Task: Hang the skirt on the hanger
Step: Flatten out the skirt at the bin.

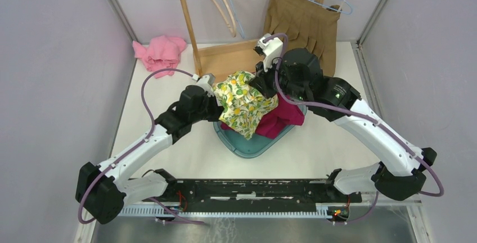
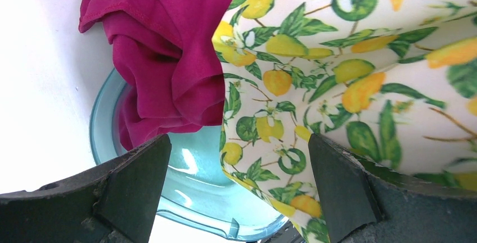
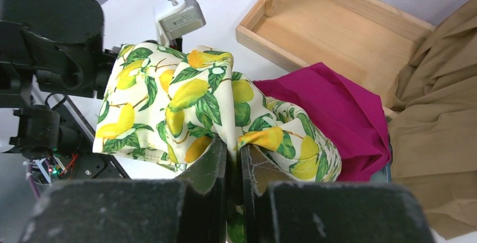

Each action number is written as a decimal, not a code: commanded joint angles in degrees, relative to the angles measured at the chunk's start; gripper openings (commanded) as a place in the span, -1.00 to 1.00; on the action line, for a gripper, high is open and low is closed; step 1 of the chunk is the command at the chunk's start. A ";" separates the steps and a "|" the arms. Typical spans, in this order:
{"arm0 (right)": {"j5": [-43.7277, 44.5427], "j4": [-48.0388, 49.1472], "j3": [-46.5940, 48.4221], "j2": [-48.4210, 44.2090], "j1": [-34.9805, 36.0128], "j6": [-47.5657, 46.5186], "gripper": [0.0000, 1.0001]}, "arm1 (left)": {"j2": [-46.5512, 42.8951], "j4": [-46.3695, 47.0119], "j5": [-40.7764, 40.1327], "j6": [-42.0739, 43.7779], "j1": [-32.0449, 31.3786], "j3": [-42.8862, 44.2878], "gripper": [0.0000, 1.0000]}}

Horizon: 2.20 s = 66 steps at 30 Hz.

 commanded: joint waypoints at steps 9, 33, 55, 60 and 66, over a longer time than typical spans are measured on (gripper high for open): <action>-1.78 6.88 -5.19 -0.07 -3.78 1.52 -0.97 | -0.85 1.71 0.90 1.36 -0.34 -0.10 0.99; -5.96 8.98 -6.98 -0.87 -7.17 3.08 -0.97 | -1.09 5.13 1.44 -3.58 0.14 -2.80 0.99; -9.57 8.98 -9.03 -0.16 -8.28 3.78 -0.97 | -7.94 8.53 5.21 -2.02 -0.01 -2.93 0.99; -10.02 9.34 -13.11 1.68 -10.06 4.32 -0.97 | -9.02 4.70 -3.38 -2.41 0.03 -4.13 0.99; -11.28 10.38 -16.55 1.82 -11.96 4.91 -0.97 | -11.03 2.81 -6.38 -2.20 0.03 -3.42 0.99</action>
